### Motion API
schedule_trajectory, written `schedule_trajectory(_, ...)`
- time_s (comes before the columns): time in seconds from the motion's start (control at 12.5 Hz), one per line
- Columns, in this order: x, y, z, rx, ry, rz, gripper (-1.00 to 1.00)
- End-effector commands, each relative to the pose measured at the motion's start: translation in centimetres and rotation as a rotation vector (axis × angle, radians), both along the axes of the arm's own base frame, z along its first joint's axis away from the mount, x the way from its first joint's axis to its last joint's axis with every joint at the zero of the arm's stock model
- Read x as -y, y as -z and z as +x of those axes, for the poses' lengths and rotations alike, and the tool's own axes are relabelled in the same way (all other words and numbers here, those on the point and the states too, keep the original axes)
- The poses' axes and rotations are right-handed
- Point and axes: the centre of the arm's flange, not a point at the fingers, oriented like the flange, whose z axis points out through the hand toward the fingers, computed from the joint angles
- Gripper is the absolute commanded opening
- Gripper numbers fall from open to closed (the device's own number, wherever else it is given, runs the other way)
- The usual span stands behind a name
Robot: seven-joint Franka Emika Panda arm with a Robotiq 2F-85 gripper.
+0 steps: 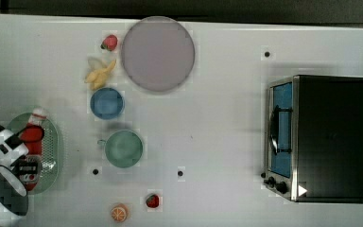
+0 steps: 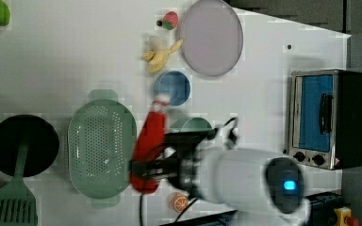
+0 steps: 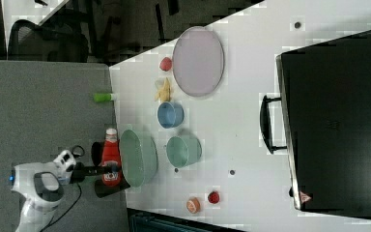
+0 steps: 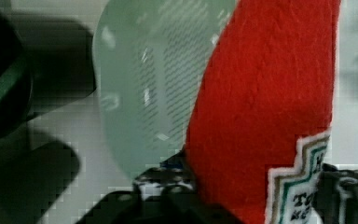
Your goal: Pick Ketchup from the table and place it in strainer.
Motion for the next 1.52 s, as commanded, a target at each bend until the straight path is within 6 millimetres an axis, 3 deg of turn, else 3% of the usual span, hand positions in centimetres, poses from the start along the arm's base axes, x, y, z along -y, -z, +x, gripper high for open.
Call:
schedule_trajectory(0.08,-0.3,1.5,2.1,-0.007,0.214,0.051,0.74)
schedule_trajectory(0.16,-0.6,2.6,2.3,-0.016,0.223,0.073,0.96)
schedule_trajectory(0.32,-0.4,2.7,2.7,-0.015,0.242,0.078,1.0)
schedule_trajectory(0.48,0.8,0.1,3.0,0.003,0.306,0.037,1.0)
schedule_trajectory(0.64,4.2,-4.1,4.5,0.047,0.356,-0.036,1.0)
schedule_trajectory(0.88,13.2,-11.3,7.5,0.088,0.433,-0.171,1.0)
schedule_trajectory(1.12,25.4,-17.5,10.2,0.095,0.621,-0.234,1.0)
schedule_trajectory(1.36,35.7,-20.8,11.1,0.117,0.824,-0.214,1.0)
schedule_trajectory(1.52,39.8,-22.3,10.7,0.126,0.904,-0.201,1.0)
